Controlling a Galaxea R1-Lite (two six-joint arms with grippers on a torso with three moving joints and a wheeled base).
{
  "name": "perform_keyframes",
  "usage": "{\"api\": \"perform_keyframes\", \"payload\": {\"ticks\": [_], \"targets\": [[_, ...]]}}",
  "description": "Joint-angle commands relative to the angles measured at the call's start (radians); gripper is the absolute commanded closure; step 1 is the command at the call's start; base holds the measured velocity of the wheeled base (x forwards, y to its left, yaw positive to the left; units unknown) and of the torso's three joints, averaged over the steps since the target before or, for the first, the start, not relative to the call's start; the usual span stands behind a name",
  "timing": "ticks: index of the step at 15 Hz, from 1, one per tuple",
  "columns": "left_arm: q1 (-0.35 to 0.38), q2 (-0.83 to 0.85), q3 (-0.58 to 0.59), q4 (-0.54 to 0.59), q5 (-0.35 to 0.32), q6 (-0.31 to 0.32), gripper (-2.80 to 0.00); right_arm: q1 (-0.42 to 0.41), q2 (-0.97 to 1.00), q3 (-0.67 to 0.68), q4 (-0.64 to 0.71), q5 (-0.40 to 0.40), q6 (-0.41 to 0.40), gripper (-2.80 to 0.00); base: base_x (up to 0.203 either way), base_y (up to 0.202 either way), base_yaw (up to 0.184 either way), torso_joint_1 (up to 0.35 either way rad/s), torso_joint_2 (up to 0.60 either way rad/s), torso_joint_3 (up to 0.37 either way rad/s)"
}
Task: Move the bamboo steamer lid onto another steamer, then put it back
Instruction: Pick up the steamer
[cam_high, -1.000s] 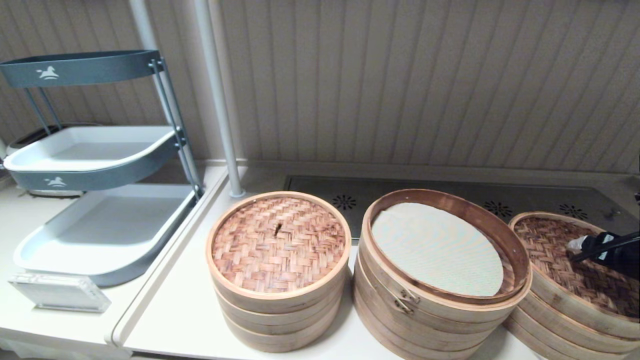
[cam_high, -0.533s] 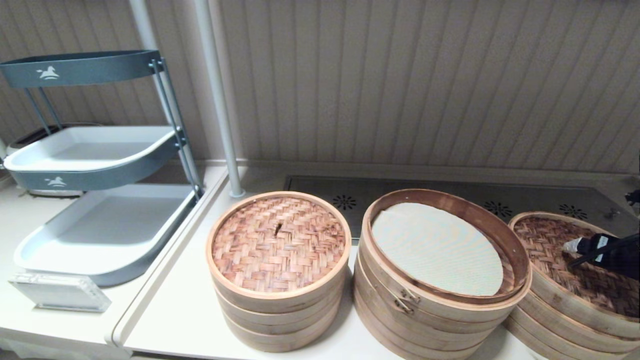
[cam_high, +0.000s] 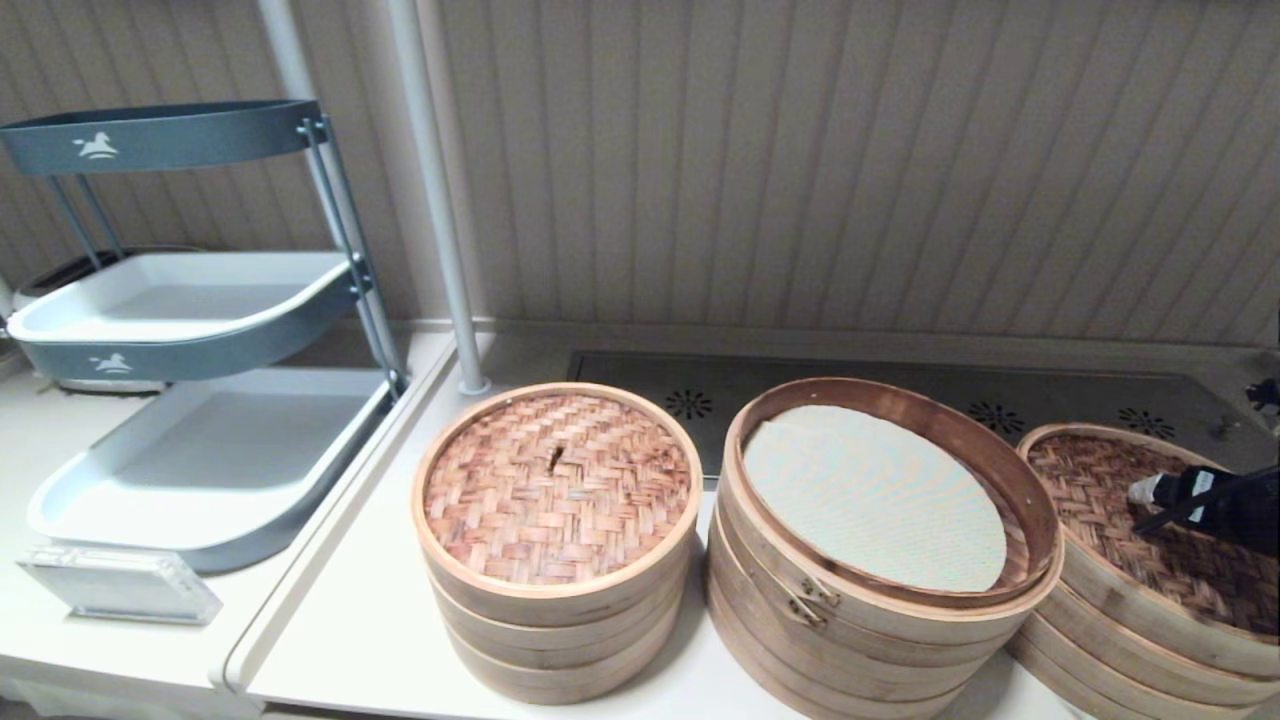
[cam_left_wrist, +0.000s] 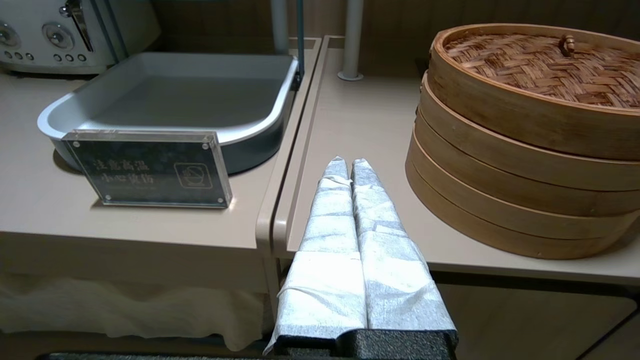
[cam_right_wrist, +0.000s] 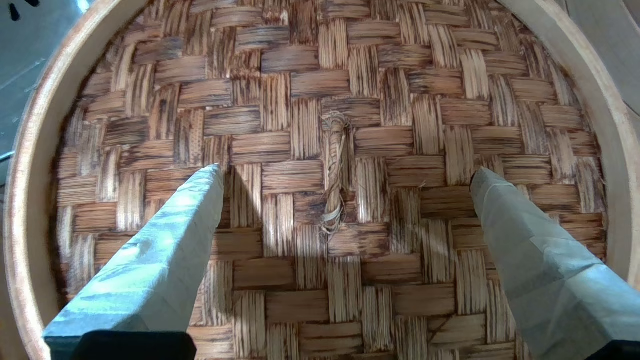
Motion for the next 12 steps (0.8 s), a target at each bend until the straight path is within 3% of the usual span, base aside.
{"api": "perform_keyframes", "payload": {"ticks": [1,5,6,12], "targets": [[0.002,-0.002,0.025,-0.001,0.0,0.0,0.0,-0.001,0.019,0.004,-0.007,-0.007,0.002,-2.8,0.0,0.0,0.0,0.0,0.0,0.0],[0.0,-0.002,0.025,-0.001,0.0,0.0,0.0,0.0,0.018,0.007,-0.007,-0.007,0.002,-2.8,0.0,0.0,0.0,0.0,0.0,0.0],[0.002,-0.003,0.025,-0.001,0.0,0.0,0.0,0.0,0.018,0.008,-0.007,-0.007,0.002,0.0,0.0,0.0,0.0,0.0,0.0,0.0],[0.002,-0.002,0.025,-0.001,0.0,0.0,0.0,0.0,0.015,0.013,-0.007,-0.006,0.004,0.0,0.0,0.0,0.0,0.0,0.0,0.0]]}}
